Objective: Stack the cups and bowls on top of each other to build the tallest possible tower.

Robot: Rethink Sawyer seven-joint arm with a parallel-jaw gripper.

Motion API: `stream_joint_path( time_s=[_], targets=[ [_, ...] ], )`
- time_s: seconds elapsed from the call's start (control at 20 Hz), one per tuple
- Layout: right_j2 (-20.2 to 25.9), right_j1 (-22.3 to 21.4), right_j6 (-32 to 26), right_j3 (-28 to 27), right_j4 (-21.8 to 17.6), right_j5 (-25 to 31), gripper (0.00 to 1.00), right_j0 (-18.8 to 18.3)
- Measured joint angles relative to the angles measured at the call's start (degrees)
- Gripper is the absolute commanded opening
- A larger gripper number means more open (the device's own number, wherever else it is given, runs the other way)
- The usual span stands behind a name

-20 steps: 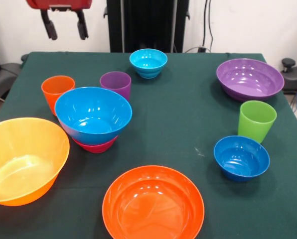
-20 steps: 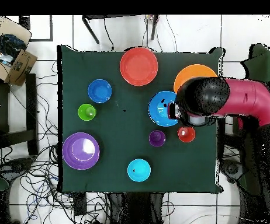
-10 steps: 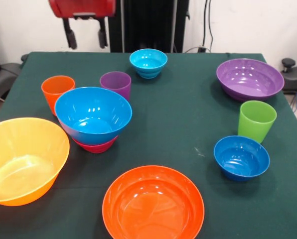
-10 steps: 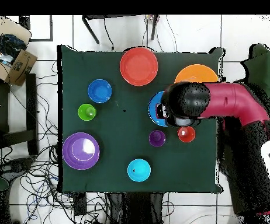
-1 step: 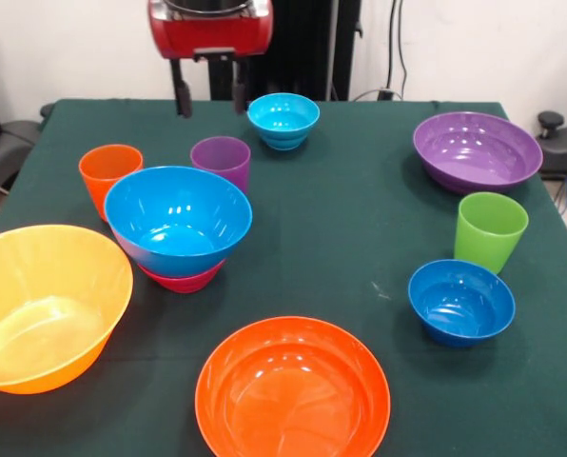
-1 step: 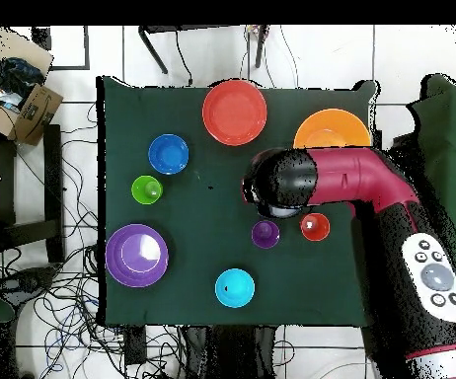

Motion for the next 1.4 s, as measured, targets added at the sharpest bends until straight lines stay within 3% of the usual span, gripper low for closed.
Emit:
stream_joint_path(
  time_s=[0.7,1.4],
  targets=[
    [-5.8,0.3,0.3,1.2,0.0,-5.4,1.0,4.9],
    [-11.1,2.7,0.3,1.2,0.8,-5.6,1.0,7.0]
  ],
)
